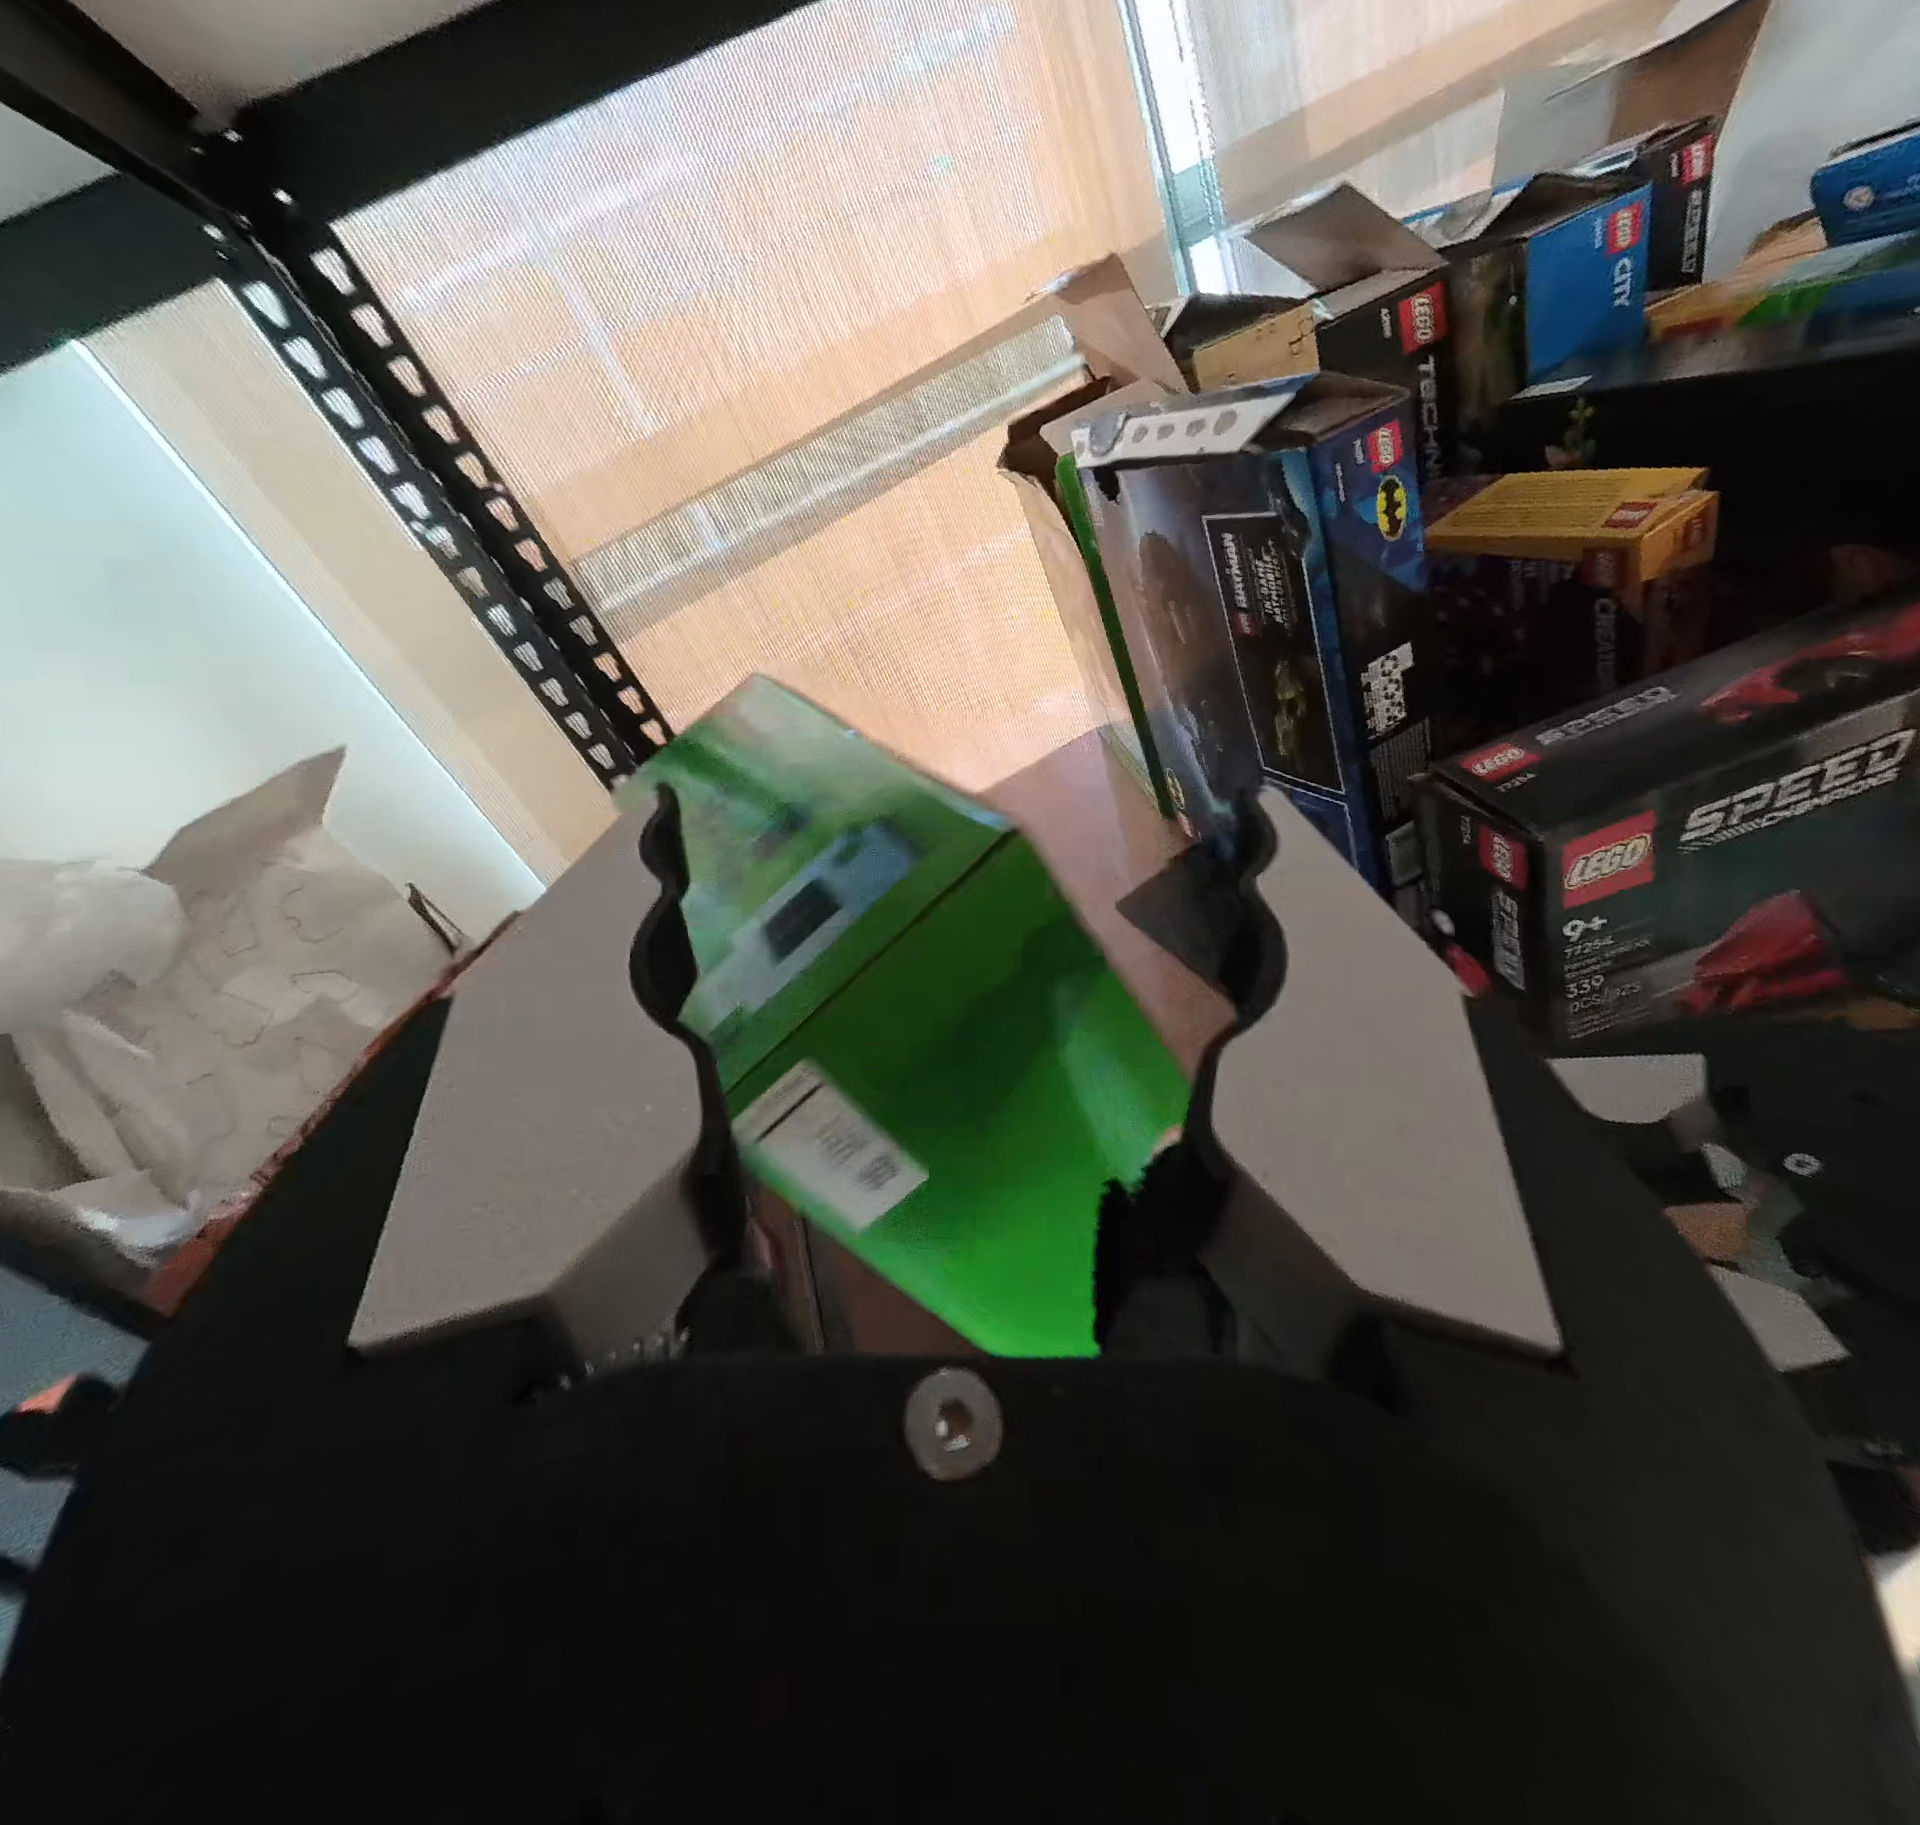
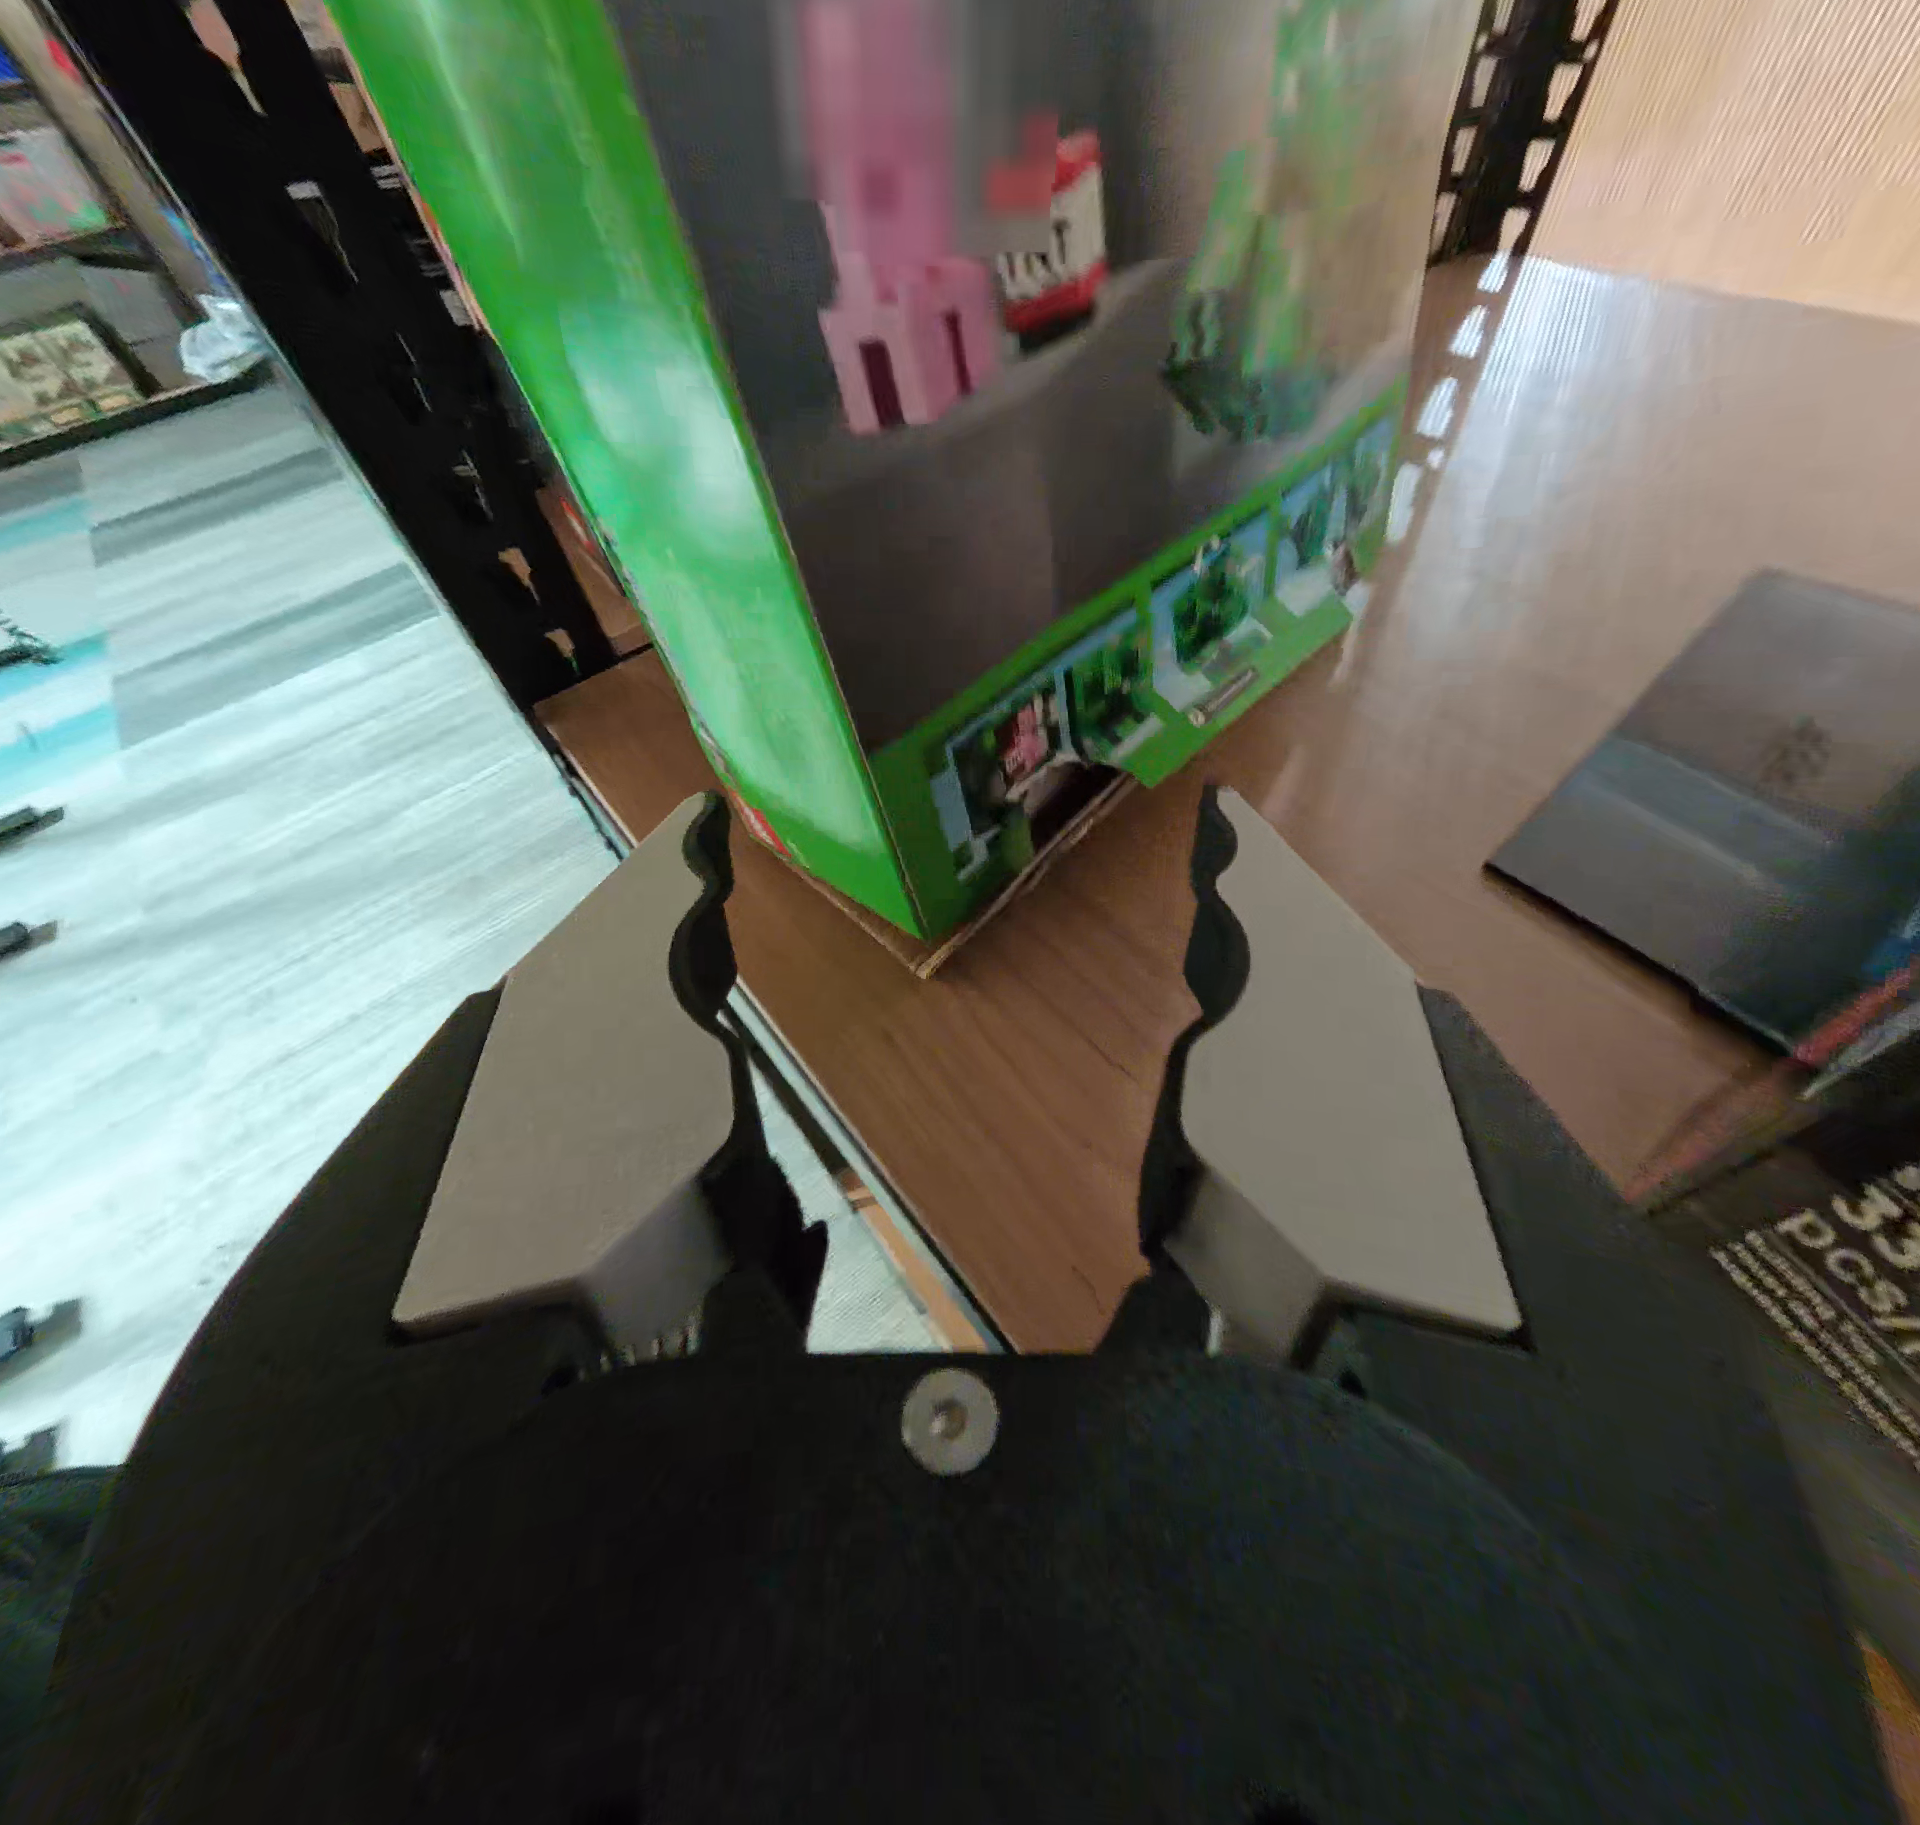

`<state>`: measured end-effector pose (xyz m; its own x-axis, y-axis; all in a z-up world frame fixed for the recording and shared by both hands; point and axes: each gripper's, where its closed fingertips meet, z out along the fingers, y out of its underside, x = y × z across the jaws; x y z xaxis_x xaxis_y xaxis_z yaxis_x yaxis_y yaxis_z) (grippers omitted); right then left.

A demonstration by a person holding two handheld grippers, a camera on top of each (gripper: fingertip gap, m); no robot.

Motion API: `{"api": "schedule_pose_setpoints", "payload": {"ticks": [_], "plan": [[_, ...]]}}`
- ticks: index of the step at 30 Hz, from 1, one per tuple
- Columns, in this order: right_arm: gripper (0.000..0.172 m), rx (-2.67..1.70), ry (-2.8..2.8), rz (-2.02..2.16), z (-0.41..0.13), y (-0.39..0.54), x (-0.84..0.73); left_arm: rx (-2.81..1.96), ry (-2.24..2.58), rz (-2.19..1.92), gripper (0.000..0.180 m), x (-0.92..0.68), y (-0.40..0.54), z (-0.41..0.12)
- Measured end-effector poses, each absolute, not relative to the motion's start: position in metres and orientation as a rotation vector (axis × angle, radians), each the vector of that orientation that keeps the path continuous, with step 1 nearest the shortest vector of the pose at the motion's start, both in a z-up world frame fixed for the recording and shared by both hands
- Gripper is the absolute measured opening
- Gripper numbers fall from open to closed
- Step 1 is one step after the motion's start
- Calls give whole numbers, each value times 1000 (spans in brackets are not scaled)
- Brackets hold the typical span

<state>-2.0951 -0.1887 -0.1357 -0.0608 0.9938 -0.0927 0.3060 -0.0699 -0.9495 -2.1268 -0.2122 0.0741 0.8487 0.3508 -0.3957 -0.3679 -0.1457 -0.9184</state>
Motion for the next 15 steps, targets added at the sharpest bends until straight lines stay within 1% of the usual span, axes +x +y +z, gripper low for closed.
{"api": "schedule_pose_setpoints", "payload": {"ticks": [1,2,4,6,9,10,13,15], "plan": [[87,-1480,-1459,1196,-138,-190,-2093,-1631,7,613,109,-2125,-210,72],[85,-1488,-1463,1220,-140,-192,-2092,-1673,-1,633,112,-2129,-208,67],[84,-1500,-1467,1219,-146,-191,-2093,-1719,-14,657,112,-2136,-205,63],[83,-1513,-1494,1232,-152,-194,-2094,-1737,-10,663,105,-2138,-203,64],[90,-1579,-1567,1285,-166,-201,-2098,-1733,18,733,100,-2138,-199,67],[89,-1585,-1574,1295,-167,-201,-2100,-1737,31,761,100,-2138,-196,68],[87,-1573,-1552,1346,-160,-200,-2102,-1756,62,748,90,-2135,-192,70],[90,-1553,-1546,1356,-153,-200,-2103,-1787,59,751,86,-2139,-191,69]]}}
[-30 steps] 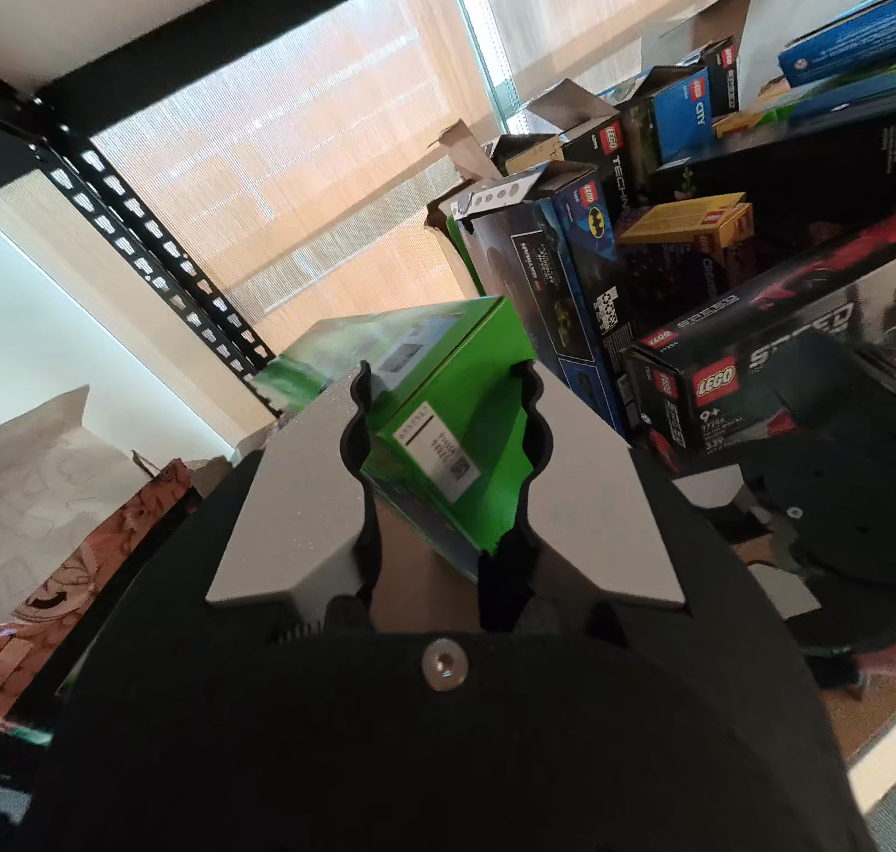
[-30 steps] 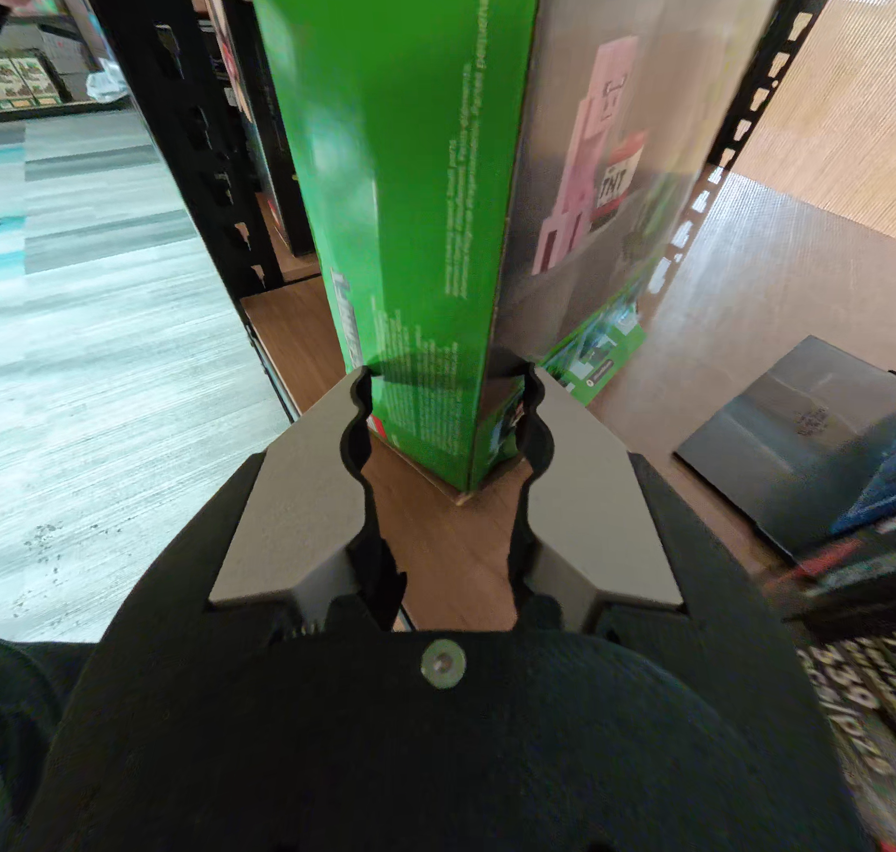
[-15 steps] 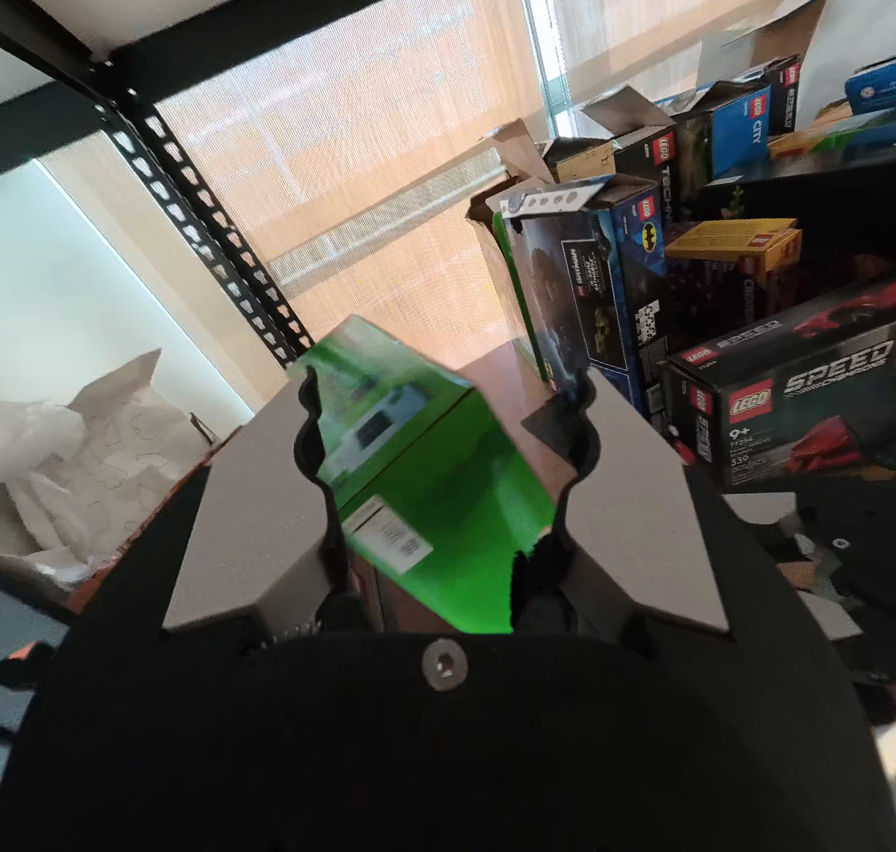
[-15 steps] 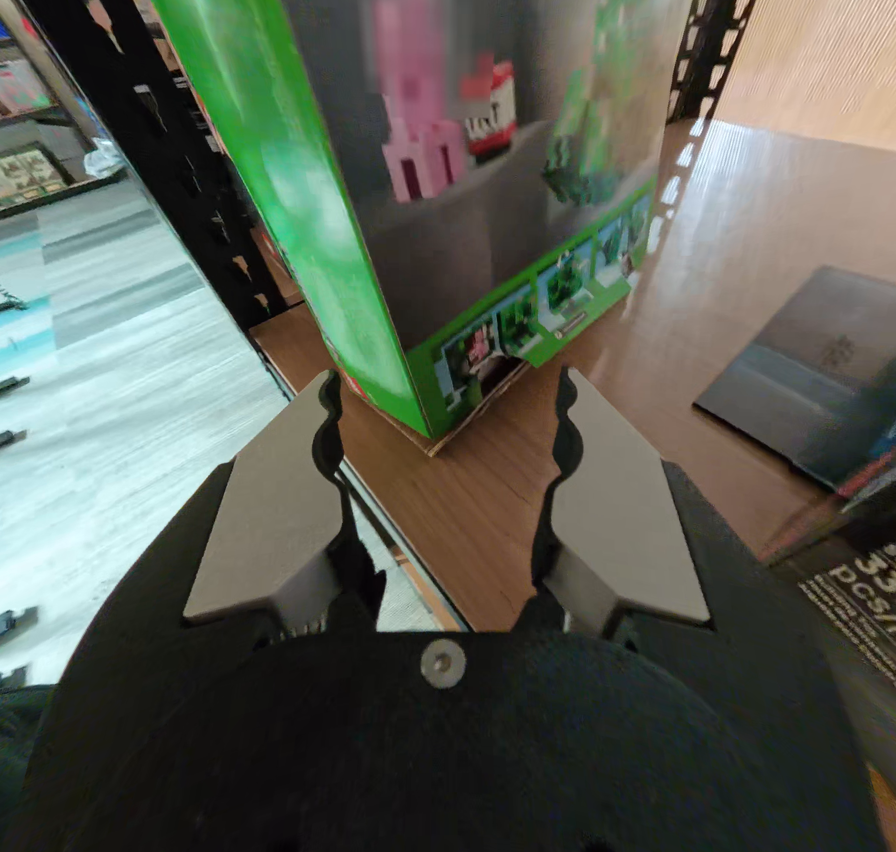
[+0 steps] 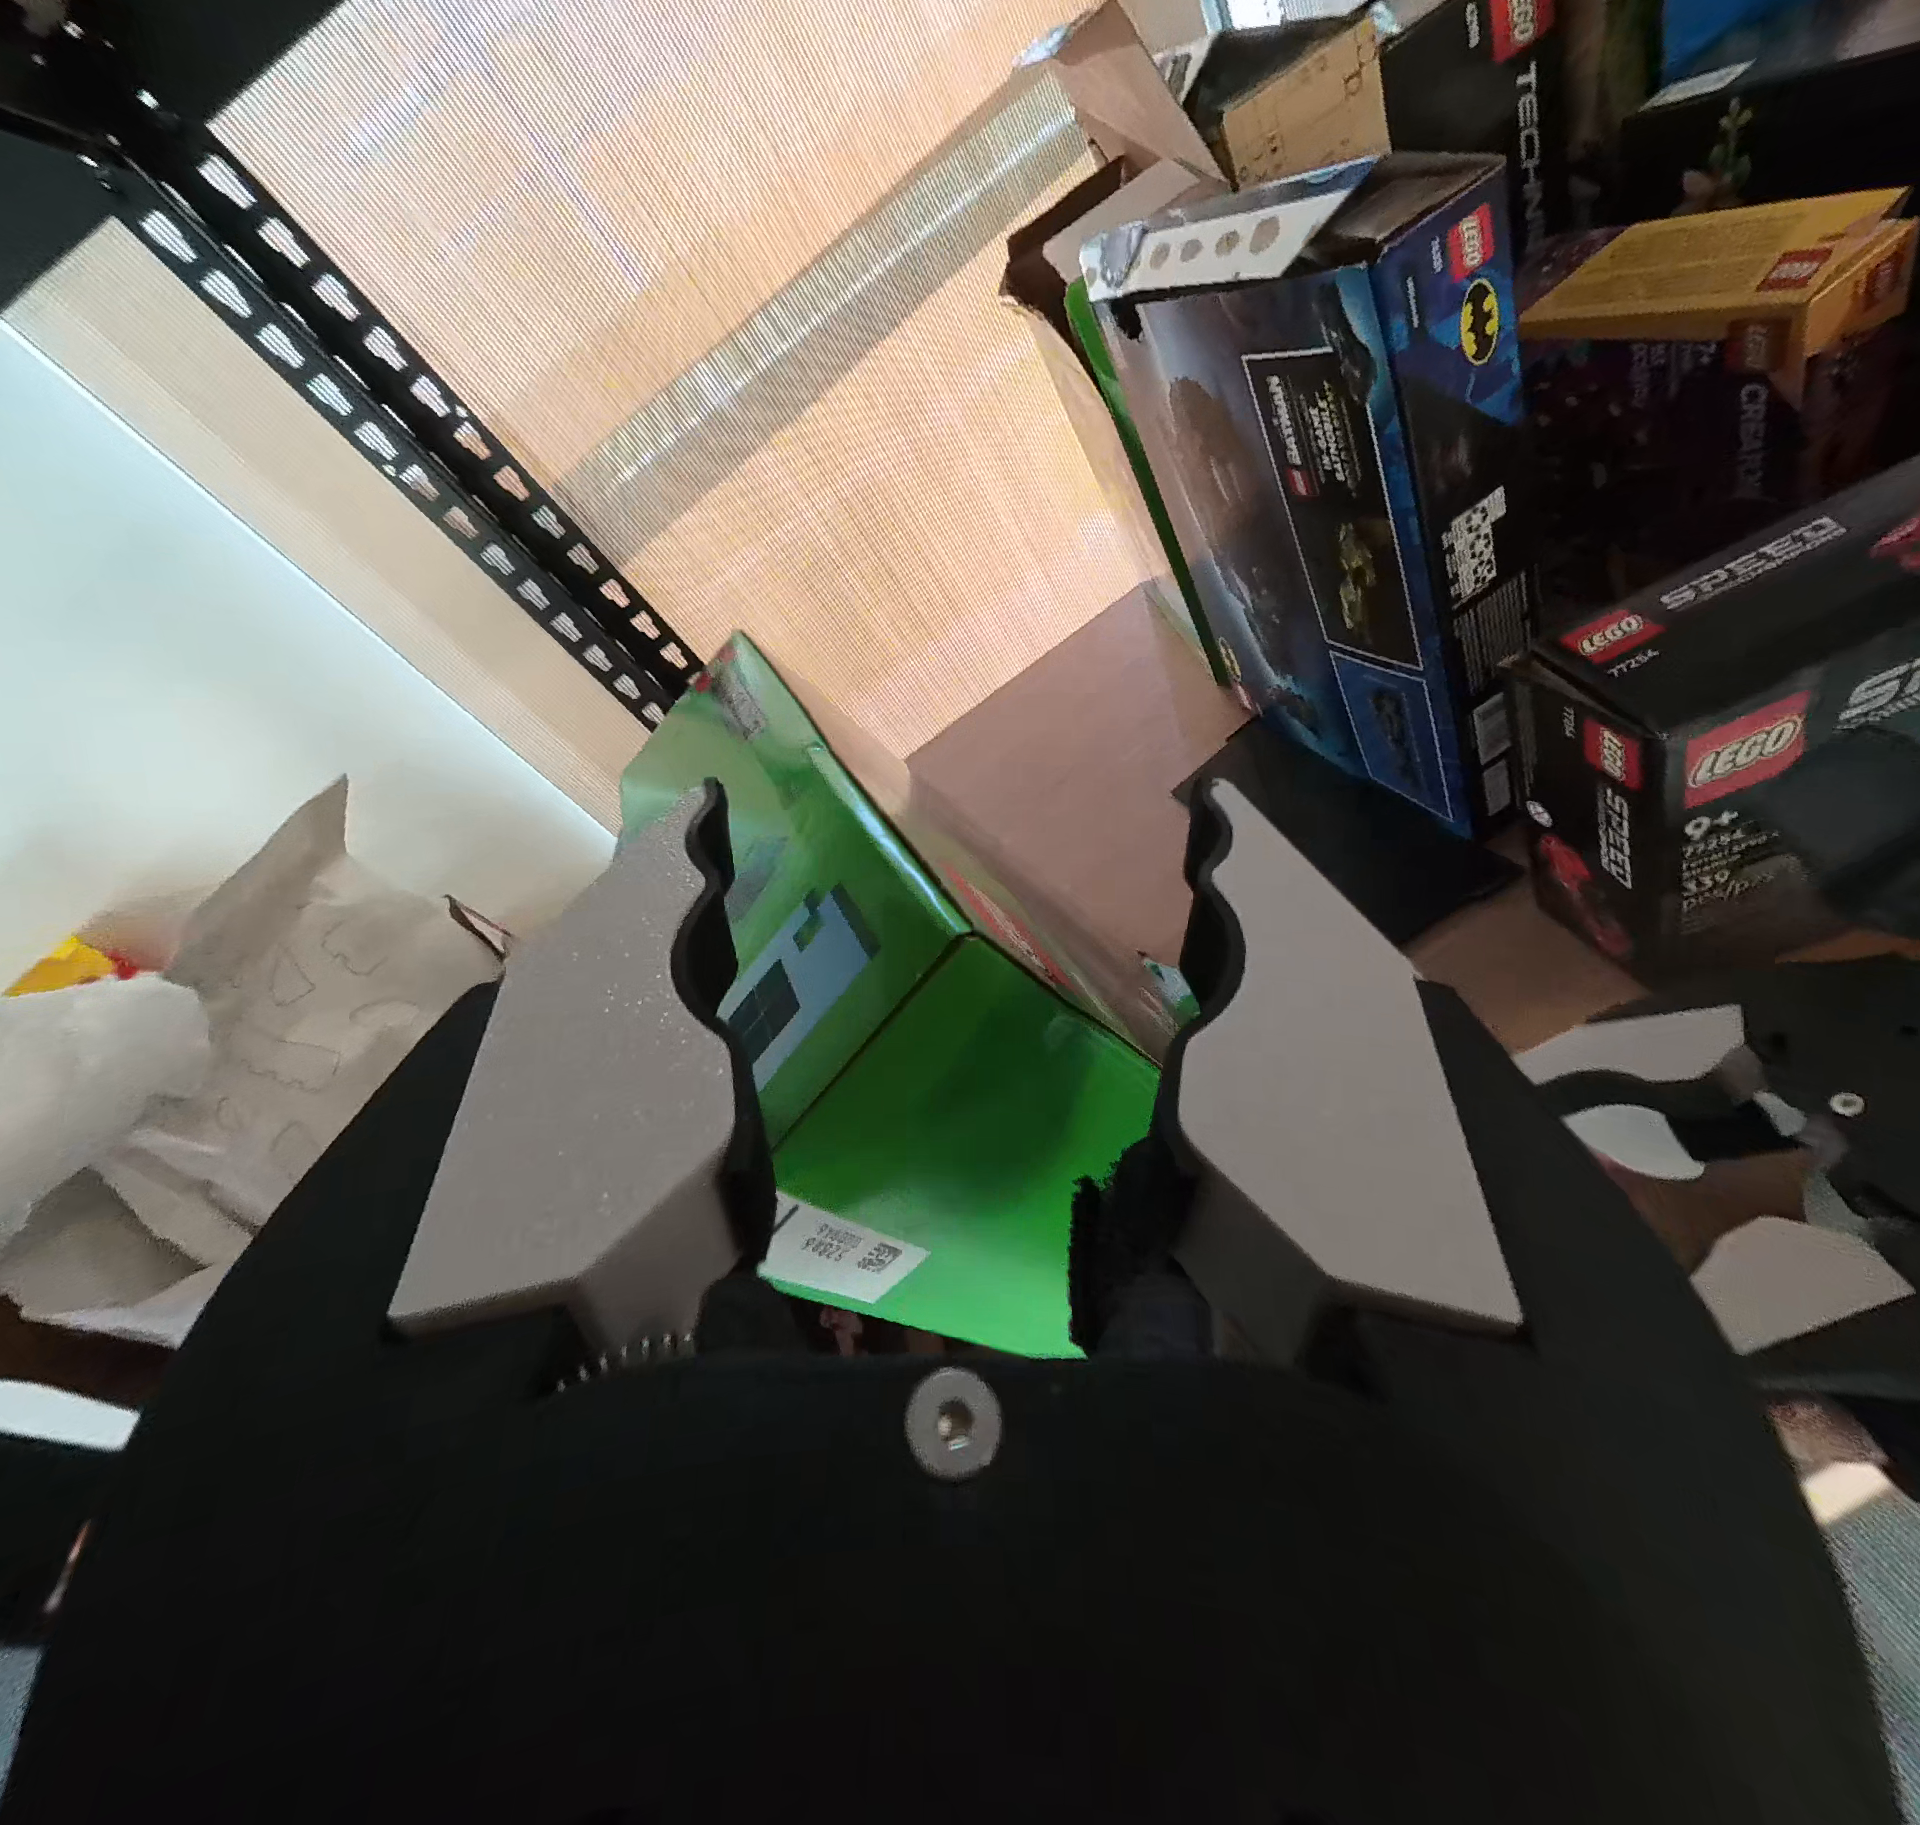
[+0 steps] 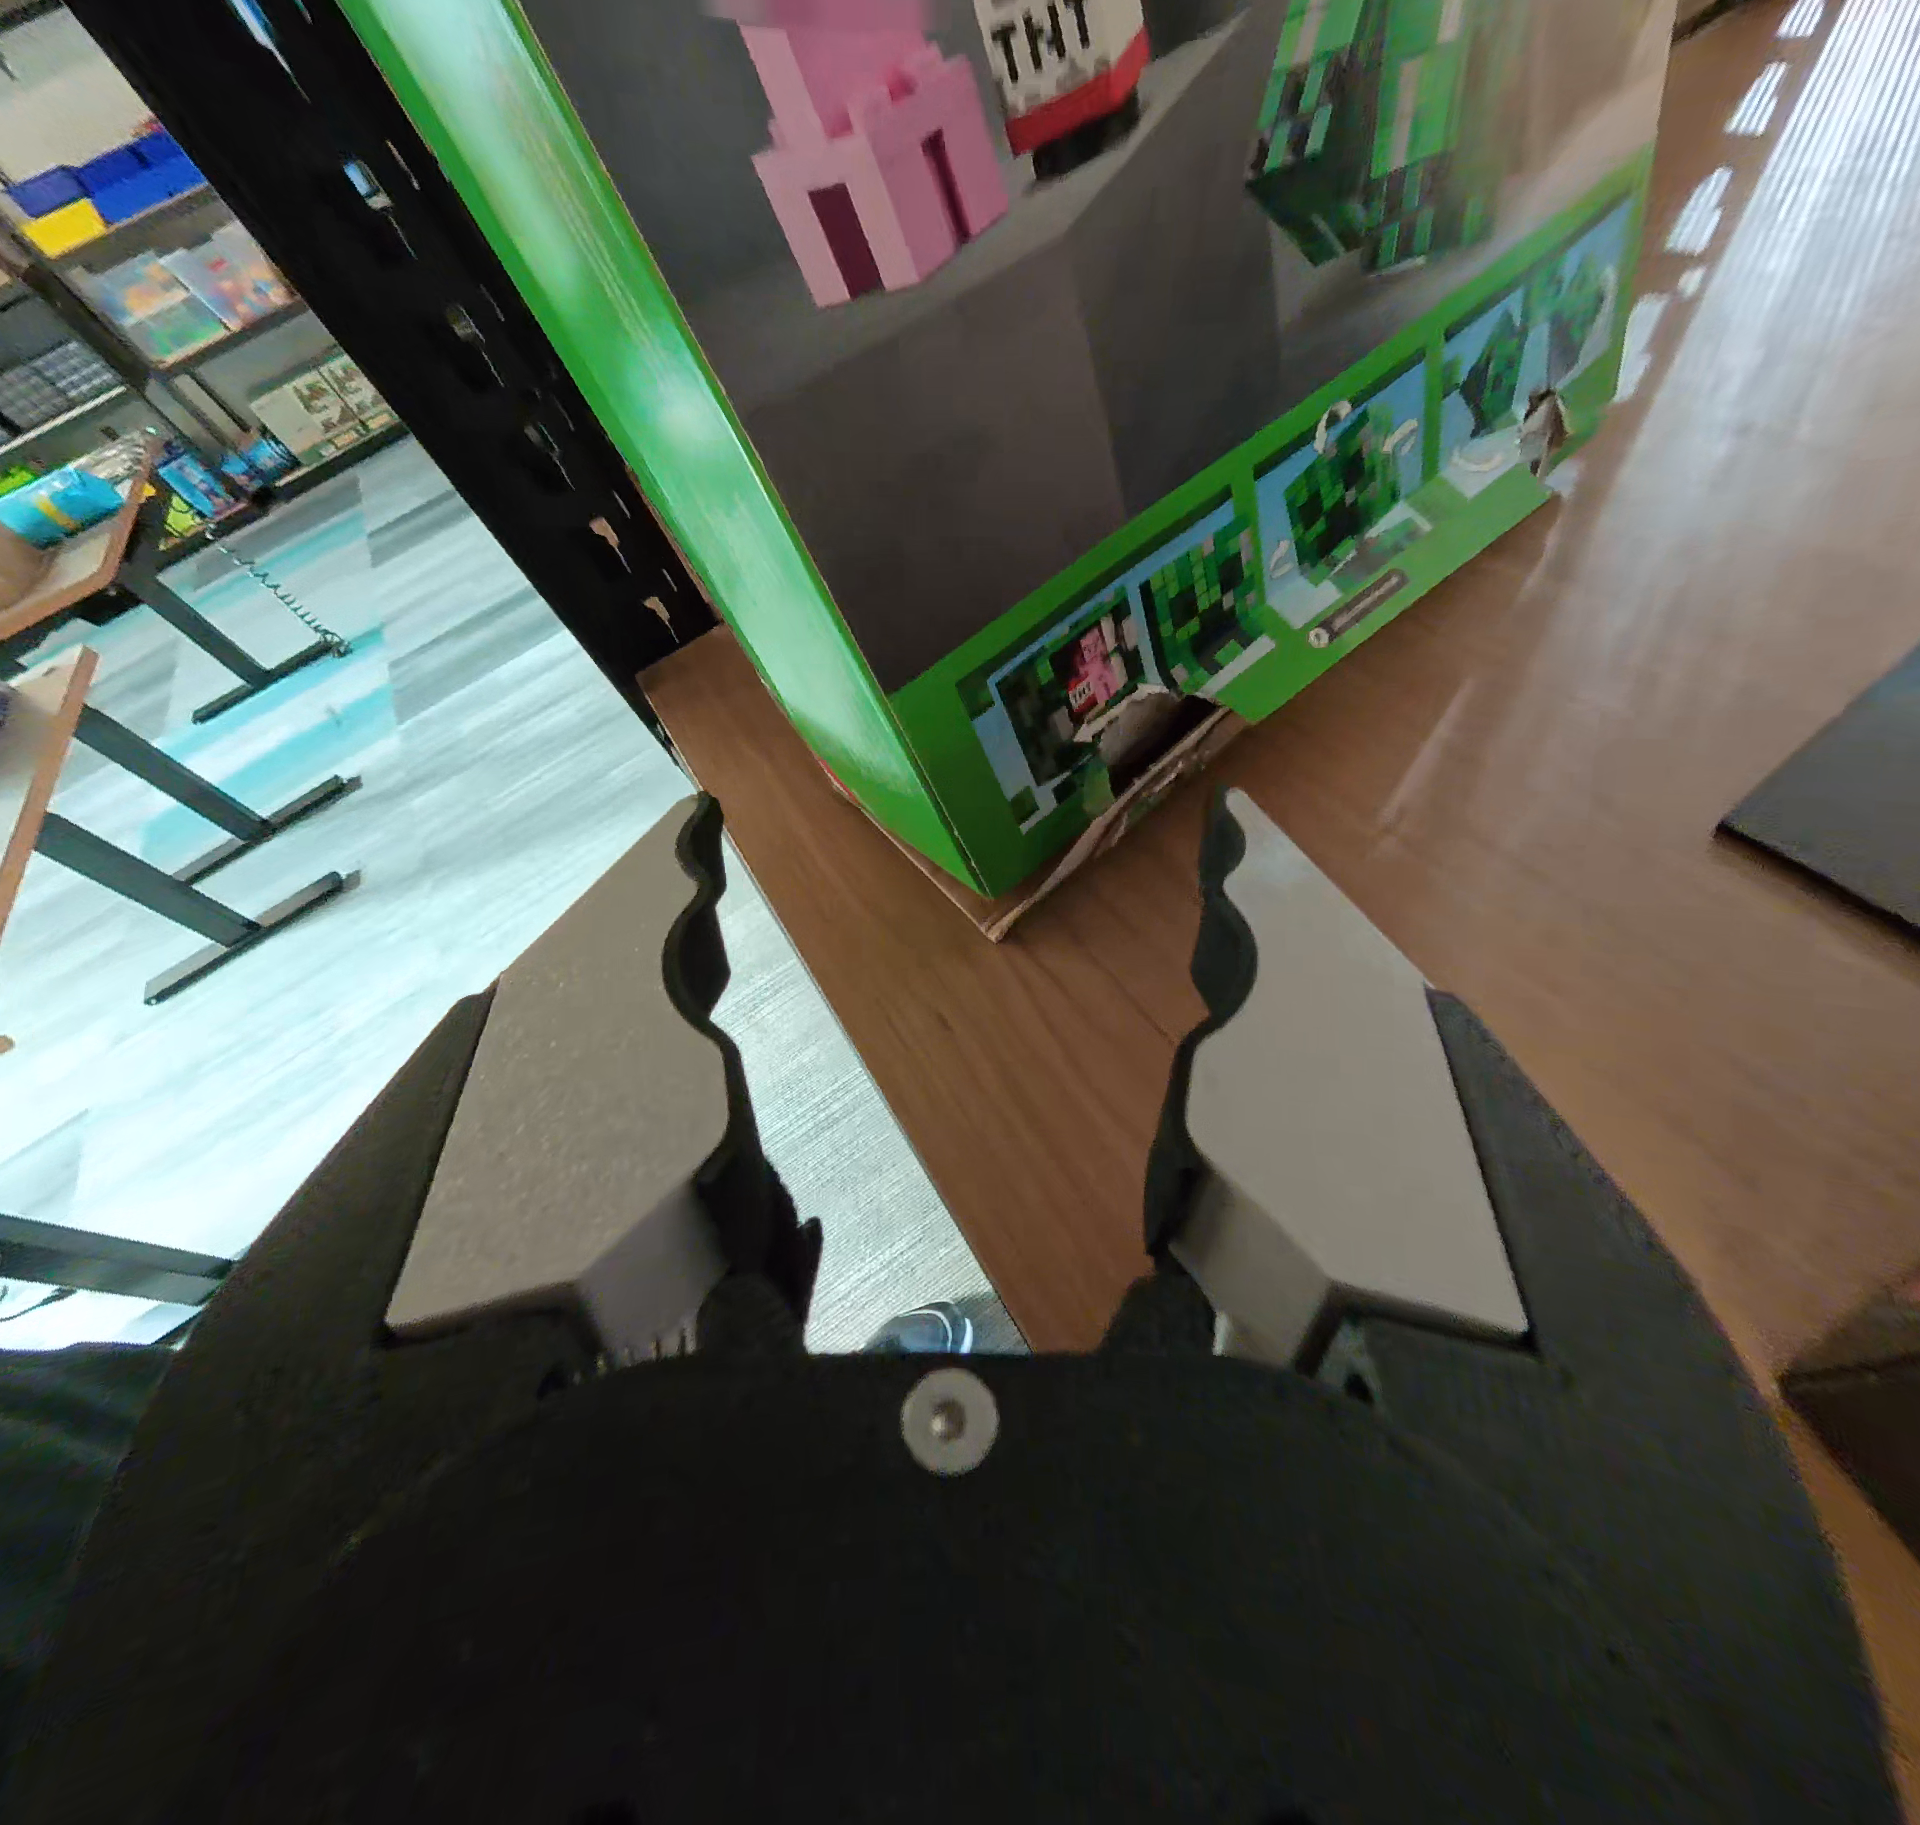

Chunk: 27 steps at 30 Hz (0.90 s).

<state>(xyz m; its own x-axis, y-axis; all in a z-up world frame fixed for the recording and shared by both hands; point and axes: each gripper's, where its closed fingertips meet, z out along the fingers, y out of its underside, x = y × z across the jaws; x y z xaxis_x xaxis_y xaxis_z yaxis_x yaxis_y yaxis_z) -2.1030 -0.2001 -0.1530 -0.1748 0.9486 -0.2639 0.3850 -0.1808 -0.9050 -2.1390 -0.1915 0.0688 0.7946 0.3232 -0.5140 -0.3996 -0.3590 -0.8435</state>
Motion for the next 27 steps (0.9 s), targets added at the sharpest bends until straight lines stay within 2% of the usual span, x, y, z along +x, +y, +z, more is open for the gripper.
{"api": "schedule_pose_setpoints", "payload": {"ticks": [2,6,13,19,26,27], "plan": [[101,-1543,-1568,1327,-150,-199,-2106,-1811,54,760,86,-2142,-191,67],[108,-1493,-1641,1271,-149,-201,-2114,-1837,71,820,85,-2144,-190,63],[121,-1563,-1709,1238,-161,-200,-2136,-1922,90,929,68,-2161,-196,55],[134,-1509,-1804,1193,-159,-204,-2140,-1935,132,992,64,-2165,-198,52],[137,-1556,-1944,1201,-179,-212,-2143,-1943,168,998,63,-2166,-199,50],[134,-1539,-1951,1158,-181,-211,-2145,-1944,174,1004,63,-2167,-199,49]]}}
